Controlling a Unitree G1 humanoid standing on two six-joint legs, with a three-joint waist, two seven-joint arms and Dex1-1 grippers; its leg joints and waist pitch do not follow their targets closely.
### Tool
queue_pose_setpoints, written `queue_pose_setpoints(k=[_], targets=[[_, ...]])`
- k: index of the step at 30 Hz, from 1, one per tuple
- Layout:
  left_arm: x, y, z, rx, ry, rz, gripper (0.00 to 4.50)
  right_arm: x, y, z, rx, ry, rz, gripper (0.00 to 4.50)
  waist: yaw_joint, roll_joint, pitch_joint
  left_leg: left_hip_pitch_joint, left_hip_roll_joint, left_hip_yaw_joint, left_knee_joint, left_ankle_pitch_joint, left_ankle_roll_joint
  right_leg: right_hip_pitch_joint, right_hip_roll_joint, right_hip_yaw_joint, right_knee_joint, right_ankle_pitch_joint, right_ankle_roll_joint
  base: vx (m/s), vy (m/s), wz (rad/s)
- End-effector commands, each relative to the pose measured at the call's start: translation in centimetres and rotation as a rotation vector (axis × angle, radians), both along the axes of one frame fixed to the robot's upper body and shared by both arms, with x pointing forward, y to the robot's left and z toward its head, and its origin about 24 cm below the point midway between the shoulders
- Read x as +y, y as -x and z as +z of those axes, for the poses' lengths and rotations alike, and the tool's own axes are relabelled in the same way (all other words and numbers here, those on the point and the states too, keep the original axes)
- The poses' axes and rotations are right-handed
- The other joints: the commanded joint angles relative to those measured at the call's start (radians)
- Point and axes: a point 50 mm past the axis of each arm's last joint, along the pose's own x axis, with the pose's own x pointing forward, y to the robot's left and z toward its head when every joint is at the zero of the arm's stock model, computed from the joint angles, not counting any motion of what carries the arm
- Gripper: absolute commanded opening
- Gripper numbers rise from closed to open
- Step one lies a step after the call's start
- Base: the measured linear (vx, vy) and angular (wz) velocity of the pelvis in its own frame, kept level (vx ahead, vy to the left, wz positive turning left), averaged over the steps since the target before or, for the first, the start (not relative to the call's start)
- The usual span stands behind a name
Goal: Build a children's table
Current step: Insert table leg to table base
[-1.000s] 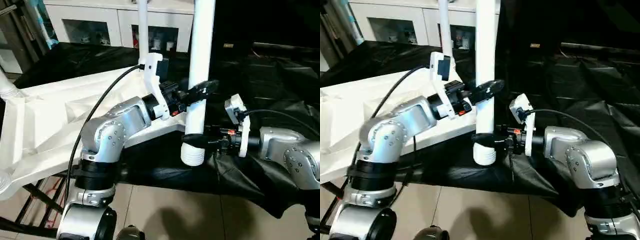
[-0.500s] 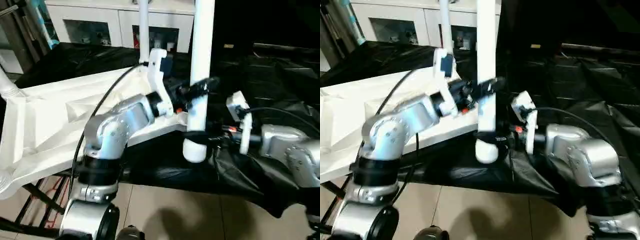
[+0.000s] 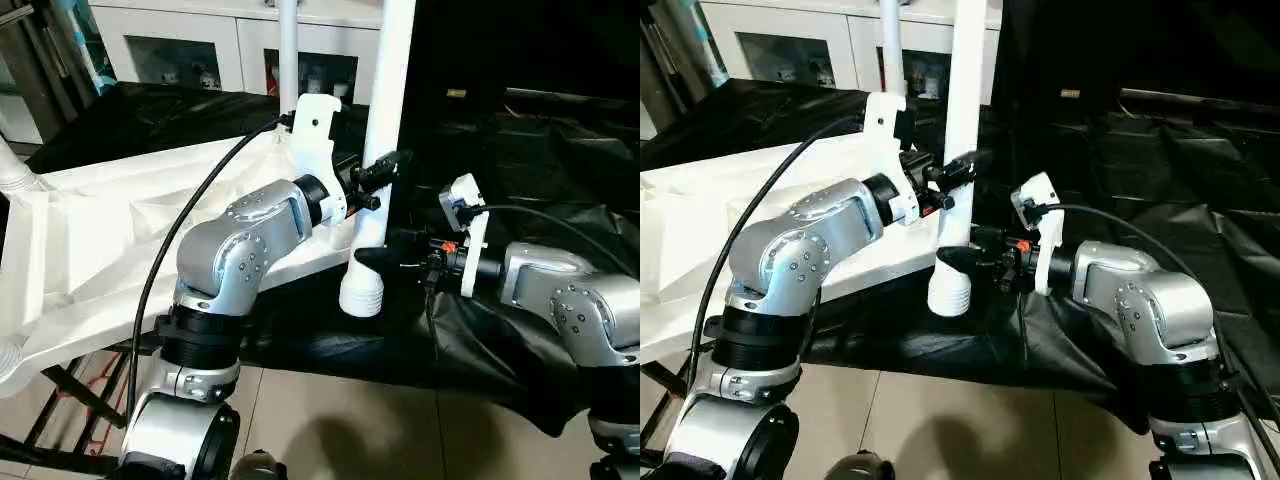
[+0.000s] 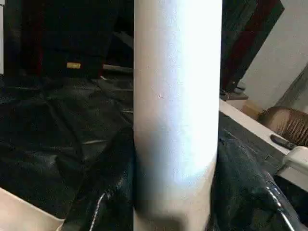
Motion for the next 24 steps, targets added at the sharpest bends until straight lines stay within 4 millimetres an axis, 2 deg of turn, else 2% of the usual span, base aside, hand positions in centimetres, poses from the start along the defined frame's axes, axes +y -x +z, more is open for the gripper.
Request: queue_pose_setpoints(k=[1,8,17,18,20,24], targets=[[-0.4,0.3,1.6,-0.069,0.018,-0.006,1.81,-0.2,-0.4,0.3,0.012,-0.013,-0.017,3.09,0.000,-0.026,-0.073,0.025,0.067,-0.026,-0.070,-0.120,0.000,0.040,-0.072,0.045,-0.068,-0.121,-0.191,0.000,0.000,0.00],[-0.7,0.6,1.6,-0.078,0.025,-0.014,1.81,0.0,-0.6,0.1,0.064,-0.061,0.008,3.09,0.000,-0.028,-0.074,0.024,0.067,-0.026,-0.068,-0.107,0.003,0.041,-0.072,0.045,-0.066,-0.106,-0.194,0.000,0.000,0.00],[-0.9,0.5,1.7,-0.099,0.002,0.029,1.81,0.7,-1.2,0.2,0.038,-0.028,-0.002,3.09,-0.001,-0.030,-0.075,0.025,0.068,-0.026,-0.068,-0.092,0.005,0.041,-0.071,0.044,-0.063,-0.080,-0.196,0.000,0.000,0.00],[-0.9,0.5,1.7,-0.099,0.002,0.035,1.81,0.9,-1.3,0.1,0.036,-0.023,-0.005,2.82,-0.003,-0.031,-0.074,0.026,0.069,-0.026,-0.068,-0.098,0.001,0.040,-0.071,0.044,-0.064,-0.089,-0.196,0.000,0.000,0.00],[-1.0,0.5,1.7,-0.101,0.007,0.042,1.81,1.1,-1.4,0.0,0.039,-0.019,-0.006,2.75,-0.001,-0.033,-0.075,0.025,0.068,-0.025,-0.068,-0.100,-0.004,0.041,-0.072,0.045,-0.063,-0.091,-0.196,0.000,0.000,0.00],[-1.1,0.6,1.7,-0.103,0.011,0.050,1.81,1.4,-1.4,-0.4,0.039,-0.001,0.004,2.32,-0.001,-0.033,-0.074,0.025,0.068,-0.026,-0.069,-0.100,-0.006,0.041,-0.072,0.045,-0.064,-0.085,-0.195,0.000,0.000,0.00]])
